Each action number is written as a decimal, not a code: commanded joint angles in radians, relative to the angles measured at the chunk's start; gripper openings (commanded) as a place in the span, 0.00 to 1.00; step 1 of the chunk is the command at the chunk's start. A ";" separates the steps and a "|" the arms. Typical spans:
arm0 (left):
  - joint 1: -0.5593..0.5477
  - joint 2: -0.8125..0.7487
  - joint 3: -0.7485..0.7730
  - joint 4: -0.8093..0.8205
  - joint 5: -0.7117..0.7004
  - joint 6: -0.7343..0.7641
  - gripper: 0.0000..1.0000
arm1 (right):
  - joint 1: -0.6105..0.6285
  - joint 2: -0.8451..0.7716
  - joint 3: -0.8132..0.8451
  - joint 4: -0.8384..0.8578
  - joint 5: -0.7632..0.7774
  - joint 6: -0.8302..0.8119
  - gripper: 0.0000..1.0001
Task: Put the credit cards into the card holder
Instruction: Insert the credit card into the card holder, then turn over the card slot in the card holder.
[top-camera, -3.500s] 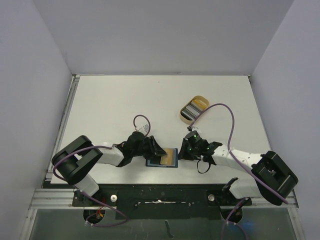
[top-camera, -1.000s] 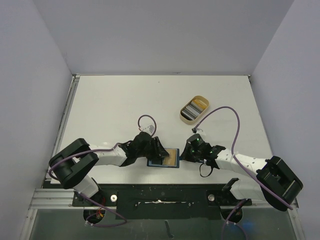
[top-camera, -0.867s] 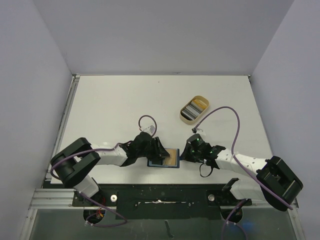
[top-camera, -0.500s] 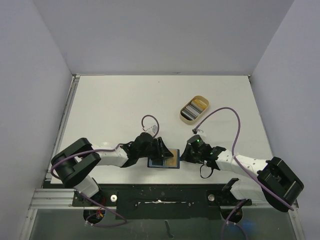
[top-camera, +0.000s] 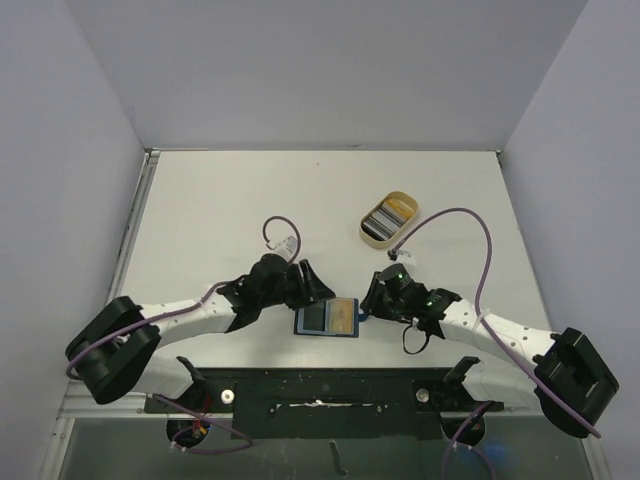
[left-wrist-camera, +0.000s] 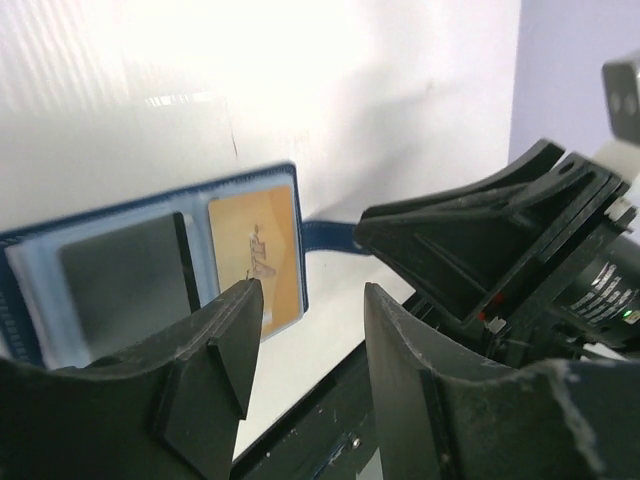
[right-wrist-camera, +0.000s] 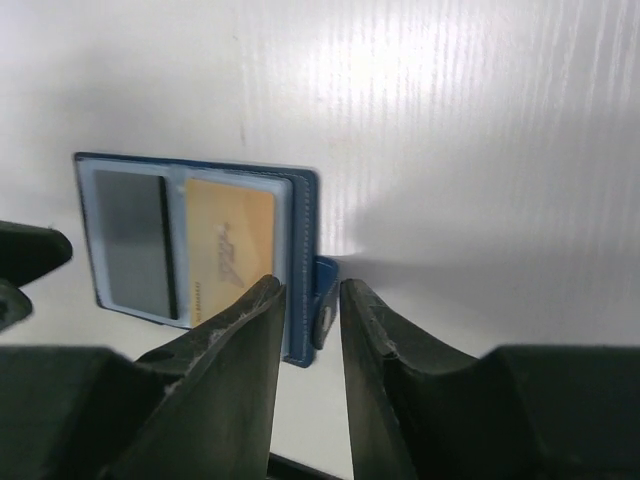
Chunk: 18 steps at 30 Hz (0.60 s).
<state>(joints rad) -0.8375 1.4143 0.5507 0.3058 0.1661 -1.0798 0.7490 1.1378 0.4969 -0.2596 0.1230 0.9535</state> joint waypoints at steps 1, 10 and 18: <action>0.069 -0.138 -0.010 -0.129 -0.057 0.068 0.45 | 0.017 -0.043 0.080 -0.026 0.028 -0.015 0.31; 0.181 -0.166 -0.074 -0.105 0.088 0.083 0.50 | 0.088 0.058 0.161 0.026 0.005 -0.017 0.29; 0.196 -0.125 -0.089 -0.056 0.142 0.083 0.54 | 0.125 0.177 0.194 0.021 0.033 -0.020 0.28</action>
<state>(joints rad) -0.6498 1.2774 0.4633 0.1814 0.2615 -1.0119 0.8665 1.2842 0.6556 -0.2657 0.1204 0.9428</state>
